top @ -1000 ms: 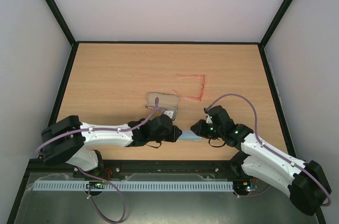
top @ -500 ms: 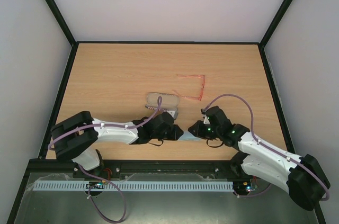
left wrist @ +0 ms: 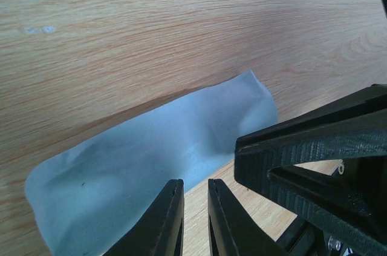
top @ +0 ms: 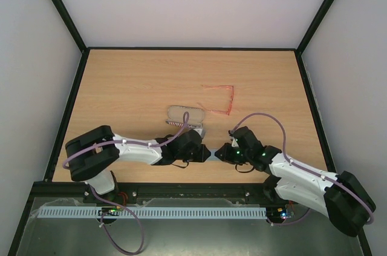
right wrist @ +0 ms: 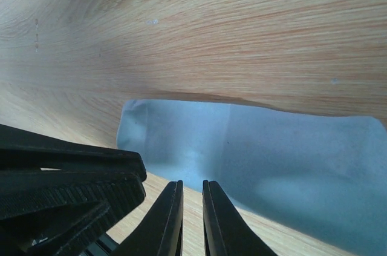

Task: Organize the sunglasses
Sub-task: Adjust the glasses cleaning cloth at the center of the board.

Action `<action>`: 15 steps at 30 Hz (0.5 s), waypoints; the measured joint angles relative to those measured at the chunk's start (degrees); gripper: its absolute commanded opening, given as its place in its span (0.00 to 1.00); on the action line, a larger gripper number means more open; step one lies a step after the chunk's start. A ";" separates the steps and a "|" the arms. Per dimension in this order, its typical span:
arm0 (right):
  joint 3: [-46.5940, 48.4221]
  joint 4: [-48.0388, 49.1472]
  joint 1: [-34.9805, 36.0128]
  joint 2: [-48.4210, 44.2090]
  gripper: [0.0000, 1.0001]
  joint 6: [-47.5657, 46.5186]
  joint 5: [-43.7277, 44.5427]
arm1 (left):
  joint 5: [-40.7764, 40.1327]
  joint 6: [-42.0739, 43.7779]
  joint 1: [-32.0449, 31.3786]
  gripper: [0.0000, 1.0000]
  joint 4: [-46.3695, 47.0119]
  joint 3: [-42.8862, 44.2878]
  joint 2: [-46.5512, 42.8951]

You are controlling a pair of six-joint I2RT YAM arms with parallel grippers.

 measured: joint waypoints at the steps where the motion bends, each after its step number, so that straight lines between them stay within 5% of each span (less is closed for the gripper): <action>1: -0.07 0.44 0.00 0.37 0.13 0.04 0.02 | -0.02 0.00 -0.04 0.14 0.02 0.28 0.37; 15: -3.48 2.71 0.00 1.84 0.11 0.35 2.56 | -1.01 0.02 -0.33 0.12 0.02 1.31 4.81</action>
